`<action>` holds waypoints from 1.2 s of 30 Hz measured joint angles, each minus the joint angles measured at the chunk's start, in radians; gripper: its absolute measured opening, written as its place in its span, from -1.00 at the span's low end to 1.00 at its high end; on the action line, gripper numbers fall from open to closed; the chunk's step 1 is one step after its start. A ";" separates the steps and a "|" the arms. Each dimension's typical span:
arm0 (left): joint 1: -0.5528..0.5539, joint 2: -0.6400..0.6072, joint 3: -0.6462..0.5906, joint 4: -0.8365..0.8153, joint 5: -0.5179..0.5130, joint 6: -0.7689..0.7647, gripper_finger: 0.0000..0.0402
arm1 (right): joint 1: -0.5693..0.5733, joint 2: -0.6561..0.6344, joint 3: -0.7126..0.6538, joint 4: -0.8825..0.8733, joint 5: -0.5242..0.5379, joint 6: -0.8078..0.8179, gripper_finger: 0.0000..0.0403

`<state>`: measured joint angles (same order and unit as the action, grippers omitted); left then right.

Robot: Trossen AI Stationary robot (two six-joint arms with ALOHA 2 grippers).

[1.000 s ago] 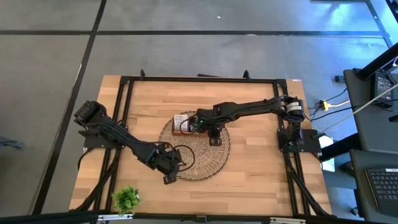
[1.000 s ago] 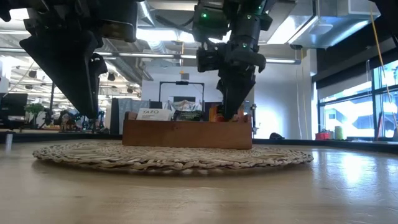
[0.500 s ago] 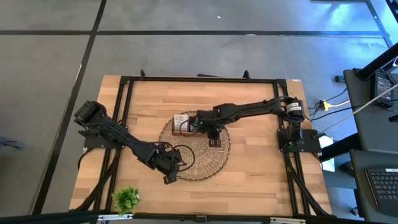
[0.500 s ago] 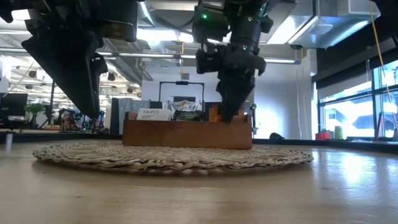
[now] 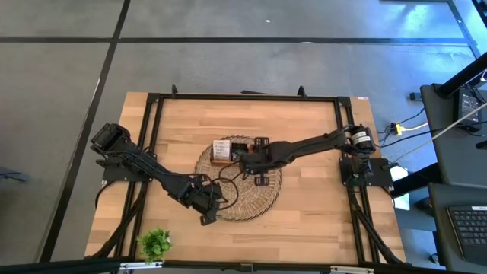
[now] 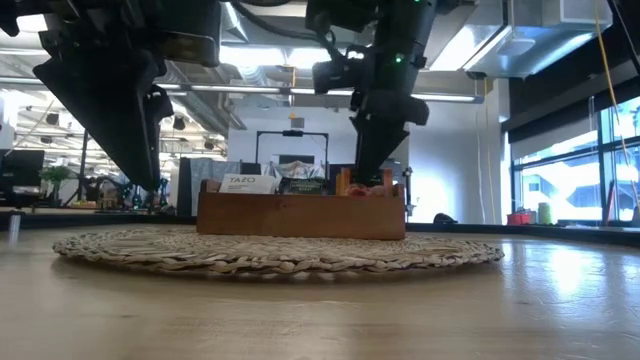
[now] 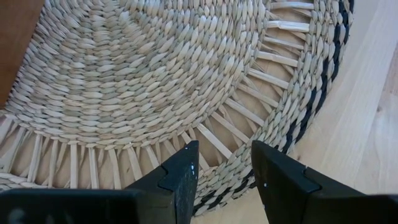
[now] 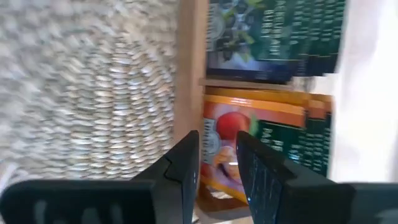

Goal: Pick & Place Tea
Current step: Put the orange tea bag into the right slot of the wooden organizer

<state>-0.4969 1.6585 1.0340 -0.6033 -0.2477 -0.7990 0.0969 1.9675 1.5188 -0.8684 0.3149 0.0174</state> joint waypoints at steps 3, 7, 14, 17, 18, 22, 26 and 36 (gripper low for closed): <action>0.000 0.000 0.000 0.000 -0.013 0.000 -0.29 | 0.008 0.000 0.000 0.000 0.048 0.021 -0.45; 0.000 0.000 0.000 0.000 -0.021 0.000 -0.29 | 0.002 0.000 0.000 0.000 0.058 0.049 -0.45; 0.000 0.000 0.000 -0.001 -0.021 0.000 -0.29 | 0.000 0.025 0.000 0.007 0.058 0.034 -0.45; 0.000 0.000 0.000 -0.003 -0.021 0.001 -0.29 | 0.000 0.040 0.000 0.005 0.059 0.034 -0.45; 0.000 0.000 0.000 -0.004 -0.021 0.001 -0.29 | 0.000 0.043 0.000 0.005 0.060 0.034 -0.45; -0.001 0.000 0.000 -0.004 -0.021 0.001 -0.29 | 0.000 0.045 0.000 0.007 0.061 0.043 -0.45; -0.001 0.000 0.000 -0.004 -0.021 0.001 -0.29 | -0.003 0.045 0.000 0.009 0.030 0.057 -0.45; -0.001 0.000 0.000 -0.004 -0.021 0.001 -0.29 | -0.012 0.045 0.000 0.013 -0.039 0.057 -0.45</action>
<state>-0.4980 1.6585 1.0340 -0.6071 -0.2687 -0.7982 0.0853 2.0125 1.5185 -0.8557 0.2755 0.0744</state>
